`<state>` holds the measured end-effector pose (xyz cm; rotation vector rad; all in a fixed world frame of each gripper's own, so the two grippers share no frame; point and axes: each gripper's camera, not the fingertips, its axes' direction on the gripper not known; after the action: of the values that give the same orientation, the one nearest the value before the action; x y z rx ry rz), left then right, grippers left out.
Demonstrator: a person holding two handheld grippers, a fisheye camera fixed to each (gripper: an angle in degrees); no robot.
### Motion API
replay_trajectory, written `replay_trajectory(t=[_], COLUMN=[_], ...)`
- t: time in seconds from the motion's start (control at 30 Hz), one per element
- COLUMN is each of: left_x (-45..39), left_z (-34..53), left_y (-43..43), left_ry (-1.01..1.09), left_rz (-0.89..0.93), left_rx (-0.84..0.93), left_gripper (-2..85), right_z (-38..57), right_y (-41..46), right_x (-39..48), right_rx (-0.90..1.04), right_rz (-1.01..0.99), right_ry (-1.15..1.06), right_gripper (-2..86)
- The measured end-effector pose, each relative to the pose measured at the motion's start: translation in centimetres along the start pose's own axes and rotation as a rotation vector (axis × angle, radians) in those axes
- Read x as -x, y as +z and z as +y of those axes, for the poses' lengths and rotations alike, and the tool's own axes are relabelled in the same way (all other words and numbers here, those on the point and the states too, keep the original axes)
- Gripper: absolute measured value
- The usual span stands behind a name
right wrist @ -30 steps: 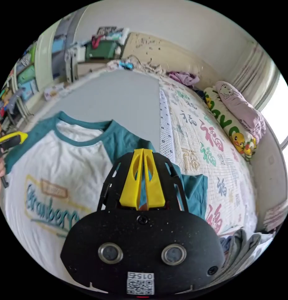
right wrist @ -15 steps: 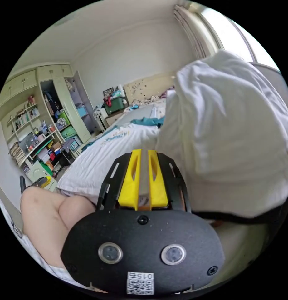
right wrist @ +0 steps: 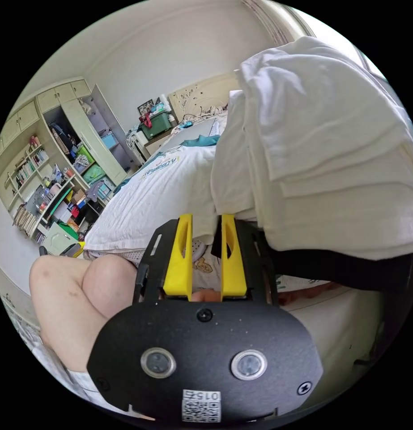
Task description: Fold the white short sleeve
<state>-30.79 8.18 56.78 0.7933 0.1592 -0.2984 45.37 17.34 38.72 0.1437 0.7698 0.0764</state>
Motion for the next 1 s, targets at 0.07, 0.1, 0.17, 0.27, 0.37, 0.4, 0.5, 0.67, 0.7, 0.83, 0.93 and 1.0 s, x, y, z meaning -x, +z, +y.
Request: replay_trajectory(t=[0.07,0.1,0.17,0.27,0.37,0.4,0.5,0.67,0.7,0.83,0.93,1.0], left_x=[0.4,0.5,0.5,0.2,0.1,0.1,0.0,0.4,0.5,-0.3,-1.6,-2.3], left_z=[0.4,0.5,0.8,1.0,1.3,1.3,1.5,1.9,1.9,2.2,2.3,2.5], left_y=[-0.5,-0.6,-1.2,-2.1,-2.9,-3.0,-3.1,-2.4,-2.4,-2.6,-2.4,-2.2], left_ry=[-0.022,-0.025,-0.016,0.01,0.013,0.012,0.003,-0.047,-0.047,0.017,0.067,0.095], left_rz=[-0.003,0.002,0.009,-0.003,-0.007,-0.008,-0.011,-0.012,-0.007,-0.036,-0.089,-0.113], left_rx=[-0.02,-0.022,-0.03,-0.046,-0.065,-0.069,-0.066,-0.046,-0.047,-0.043,-0.032,-0.029], left_gripper=[1.5,1.0,-0.2,-0.6,-0.8,-0.8,-0.7,-0.5,-0.5,-0.8,-0.8,-0.8], right_z=[0.2,0.2,0.3,0.6,1.3,1.4,1.8,1.8,1.8,2.8,3.3,3.4], right_y=[0.2,0.3,0.8,1.4,1.1,0.9,0.7,1.6,1.8,2.9,3.6,4.2], right_x=[0.1,0.0,-0.3,-0.6,-1.0,-1.1,-1.9,-1.6,-1.4,0.0,1.0,1.6], right_rx=[0.007,0.012,0.058,0.11,0.085,0.077,0.058,0.085,0.09,0.131,0.146,0.16], right_rz=[0.01,0.012,0.016,0.004,0.0,-0.007,-0.04,-0.024,-0.013,0.097,0.15,0.174], right_ry=[-0.002,-0.001,0.002,-0.018,-0.012,-0.004,0.05,0.044,0.037,-0.066,-0.096,-0.095], right_gripper=[9.7,9.2,7.1,3.7,1.9,2.0,3.5,2.1,1.7,0.0,-0.4,-0.4])
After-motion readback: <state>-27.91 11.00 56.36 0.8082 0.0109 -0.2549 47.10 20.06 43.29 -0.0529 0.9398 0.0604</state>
